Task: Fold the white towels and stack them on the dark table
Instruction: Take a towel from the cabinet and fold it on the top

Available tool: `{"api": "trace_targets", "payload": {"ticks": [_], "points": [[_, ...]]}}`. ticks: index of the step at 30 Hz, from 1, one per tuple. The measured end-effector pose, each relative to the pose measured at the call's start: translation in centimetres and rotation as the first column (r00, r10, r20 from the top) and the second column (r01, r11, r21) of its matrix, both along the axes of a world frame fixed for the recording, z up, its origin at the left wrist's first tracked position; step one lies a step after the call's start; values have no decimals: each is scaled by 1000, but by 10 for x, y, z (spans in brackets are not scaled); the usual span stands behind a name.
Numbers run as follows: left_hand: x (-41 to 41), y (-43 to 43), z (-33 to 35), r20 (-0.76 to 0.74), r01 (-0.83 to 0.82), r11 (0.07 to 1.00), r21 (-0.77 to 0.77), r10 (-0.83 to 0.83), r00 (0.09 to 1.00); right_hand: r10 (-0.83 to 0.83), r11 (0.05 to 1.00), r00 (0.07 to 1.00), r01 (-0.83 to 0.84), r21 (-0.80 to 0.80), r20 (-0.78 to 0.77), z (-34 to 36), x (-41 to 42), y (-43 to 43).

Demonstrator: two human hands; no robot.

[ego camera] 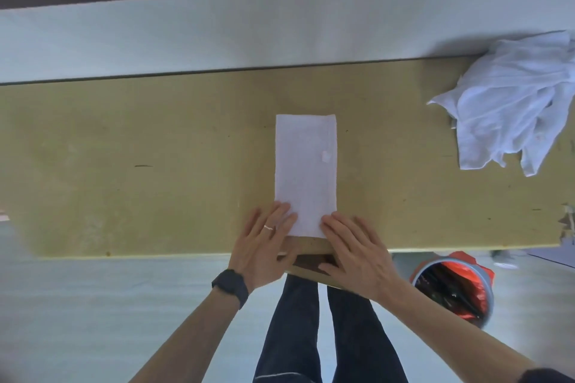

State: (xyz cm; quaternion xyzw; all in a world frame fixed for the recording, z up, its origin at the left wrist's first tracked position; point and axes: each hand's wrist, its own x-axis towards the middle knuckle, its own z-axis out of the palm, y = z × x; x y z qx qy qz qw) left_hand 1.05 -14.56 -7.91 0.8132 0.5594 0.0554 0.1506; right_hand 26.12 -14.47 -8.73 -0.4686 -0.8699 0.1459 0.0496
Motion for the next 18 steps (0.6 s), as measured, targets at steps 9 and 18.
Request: {"api": "trace_targets", "payload": {"ticks": [9,18], "points": [[-11,-26,-7,16,92,984,152,-96,995,87,996,980,-80,45,-177,-6,10,-5],[-7,3,33,170,-83,994,-75,95,981,-158,967,946,90,-237,-283,29,-1,20]]}}
